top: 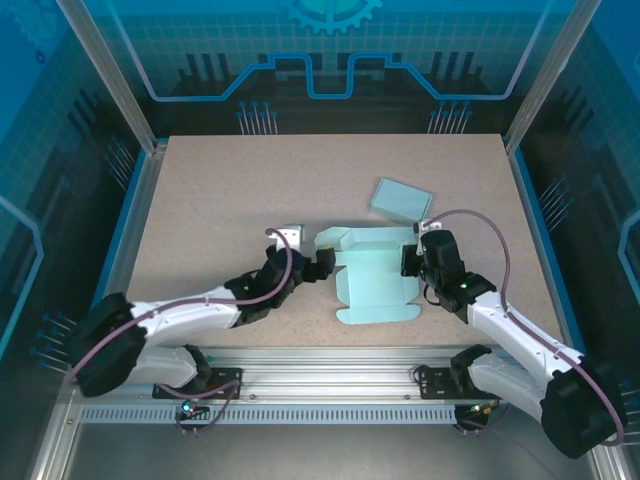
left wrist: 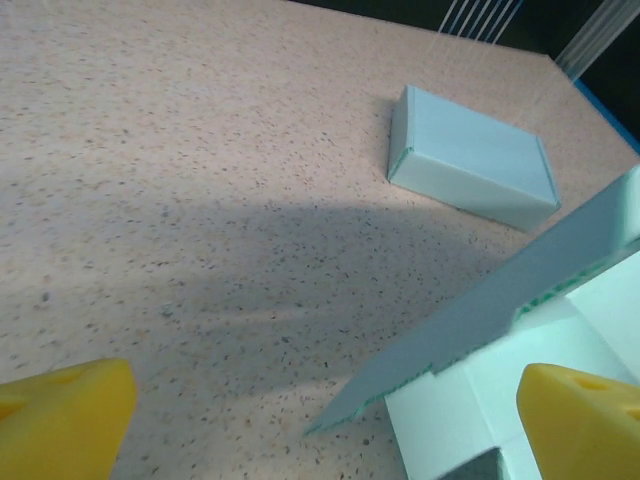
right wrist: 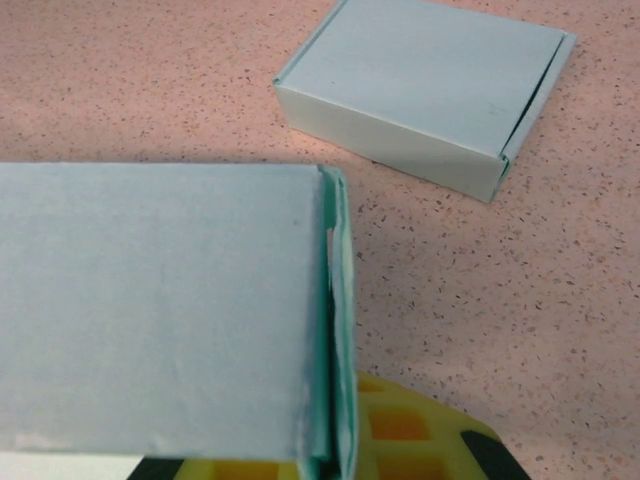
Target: Fold the paper box
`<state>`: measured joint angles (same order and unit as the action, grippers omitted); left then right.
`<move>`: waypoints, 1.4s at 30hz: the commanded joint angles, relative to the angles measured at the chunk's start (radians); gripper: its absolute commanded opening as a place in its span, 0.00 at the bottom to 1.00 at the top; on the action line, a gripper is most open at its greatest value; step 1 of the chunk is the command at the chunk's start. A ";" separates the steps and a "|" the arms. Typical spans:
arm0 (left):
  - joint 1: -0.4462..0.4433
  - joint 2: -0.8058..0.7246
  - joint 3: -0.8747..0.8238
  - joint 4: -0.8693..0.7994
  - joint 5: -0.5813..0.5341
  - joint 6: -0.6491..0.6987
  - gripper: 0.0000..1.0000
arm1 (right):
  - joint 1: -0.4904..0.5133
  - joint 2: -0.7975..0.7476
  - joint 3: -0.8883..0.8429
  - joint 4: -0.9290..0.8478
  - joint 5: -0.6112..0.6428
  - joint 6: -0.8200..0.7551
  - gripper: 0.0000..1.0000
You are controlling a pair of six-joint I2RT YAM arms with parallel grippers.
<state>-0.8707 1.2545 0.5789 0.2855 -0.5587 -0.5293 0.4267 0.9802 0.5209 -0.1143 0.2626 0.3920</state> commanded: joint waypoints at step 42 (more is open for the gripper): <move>-0.078 0.241 -0.041 0.479 0.292 -0.093 0.69 | 0.073 0.053 0.034 0.002 0.060 -0.009 0.00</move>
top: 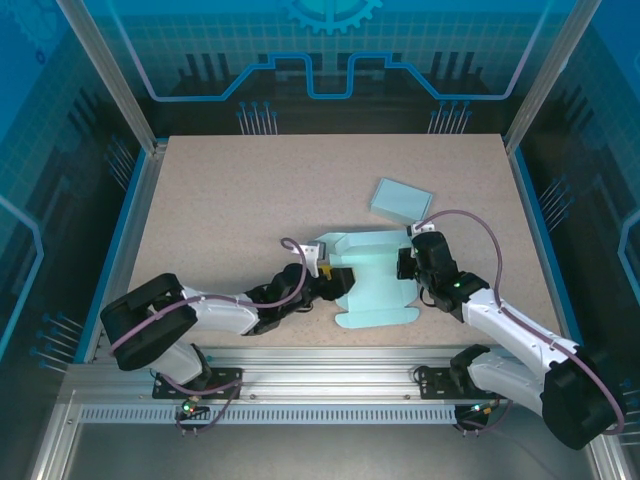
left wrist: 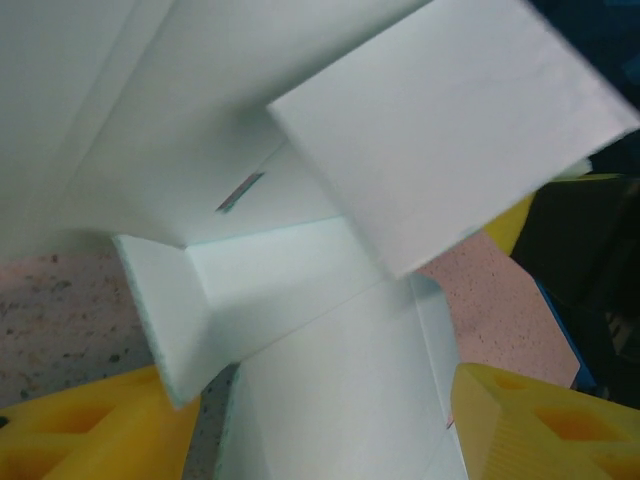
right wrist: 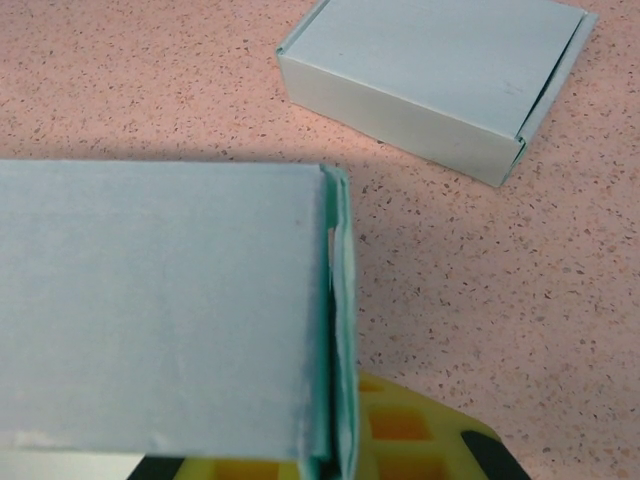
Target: Fold the paper box
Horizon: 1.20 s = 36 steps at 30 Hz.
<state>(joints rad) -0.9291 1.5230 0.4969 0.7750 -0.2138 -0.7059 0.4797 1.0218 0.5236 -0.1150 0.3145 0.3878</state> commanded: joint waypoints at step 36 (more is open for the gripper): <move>-0.031 -0.043 -0.024 0.124 0.057 0.150 0.76 | 0.031 0.040 0.049 -0.020 0.022 0.006 0.00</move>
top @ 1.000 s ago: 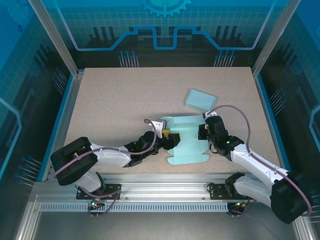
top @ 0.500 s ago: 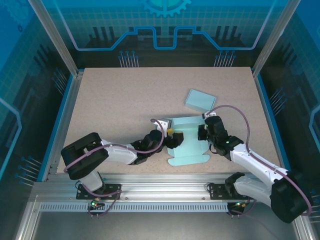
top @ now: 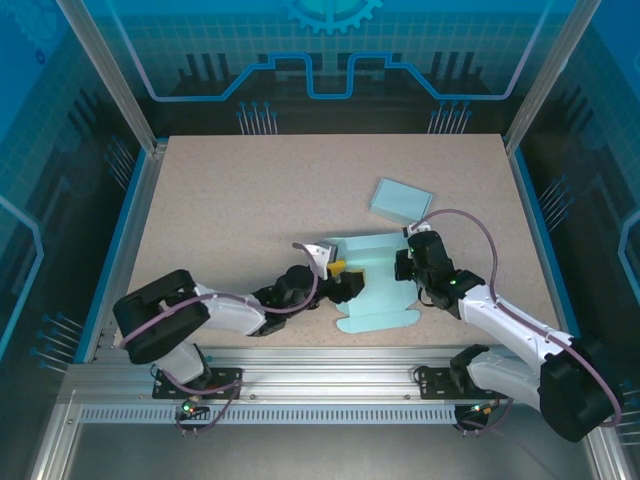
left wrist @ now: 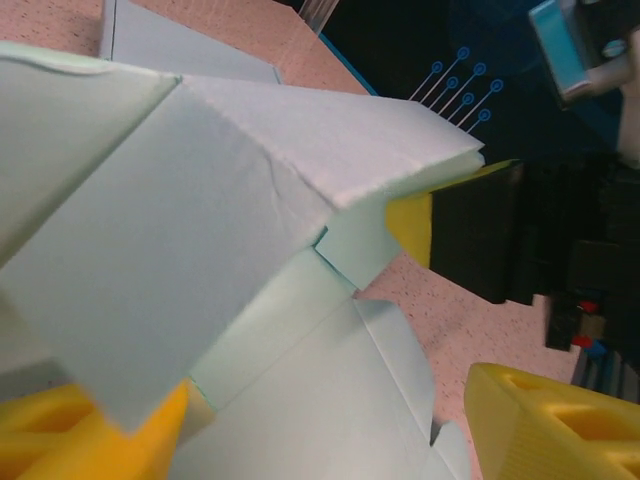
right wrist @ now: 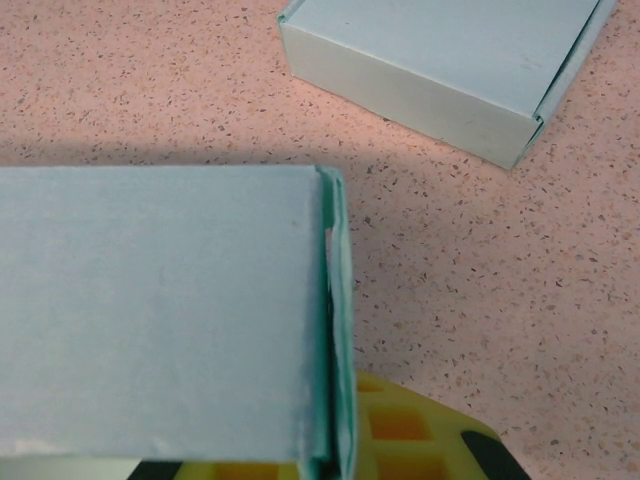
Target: Fold the paper box
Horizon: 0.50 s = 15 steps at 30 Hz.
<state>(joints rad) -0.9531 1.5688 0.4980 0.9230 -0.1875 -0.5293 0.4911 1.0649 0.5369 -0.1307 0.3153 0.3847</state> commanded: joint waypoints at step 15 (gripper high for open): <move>-0.013 -0.788 -0.070 -0.767 -0.169 -0.023 0.76 | 0.020 -0.003 0.041 -0.012 0.023 0.008 0.00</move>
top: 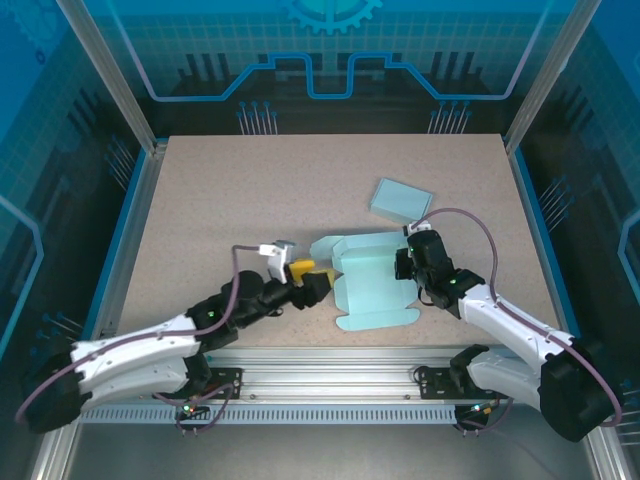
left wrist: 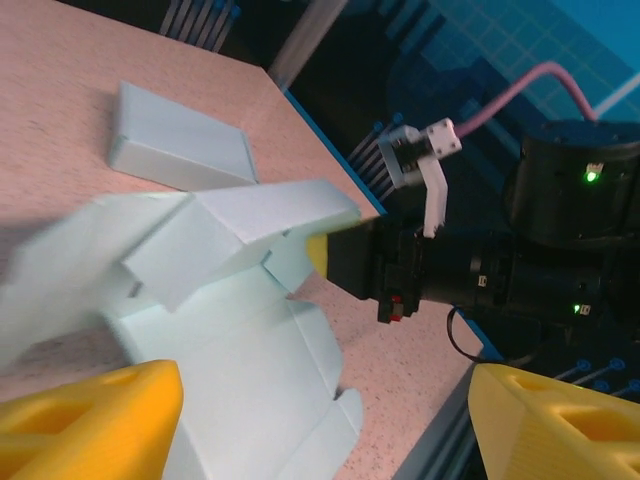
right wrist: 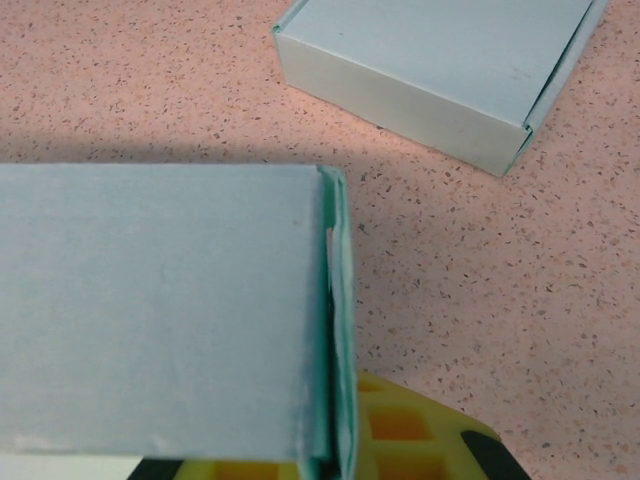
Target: Fold the paper box
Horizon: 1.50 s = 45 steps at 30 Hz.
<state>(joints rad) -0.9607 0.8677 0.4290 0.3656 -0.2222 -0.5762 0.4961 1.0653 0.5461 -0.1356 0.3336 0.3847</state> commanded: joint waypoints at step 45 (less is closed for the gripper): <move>0.330 0.520 0.148 0.008 0.208 0.183 0.78 | 0.016 0.039 0.046 -0.006 -0.018 0.003 0.00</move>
<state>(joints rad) -0.6136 1.4006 0.5991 0.3298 -0.0860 -0.3672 0.4976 1.0973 0.5602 -0.1406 0.3222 0.3847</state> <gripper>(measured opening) 0.775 0.091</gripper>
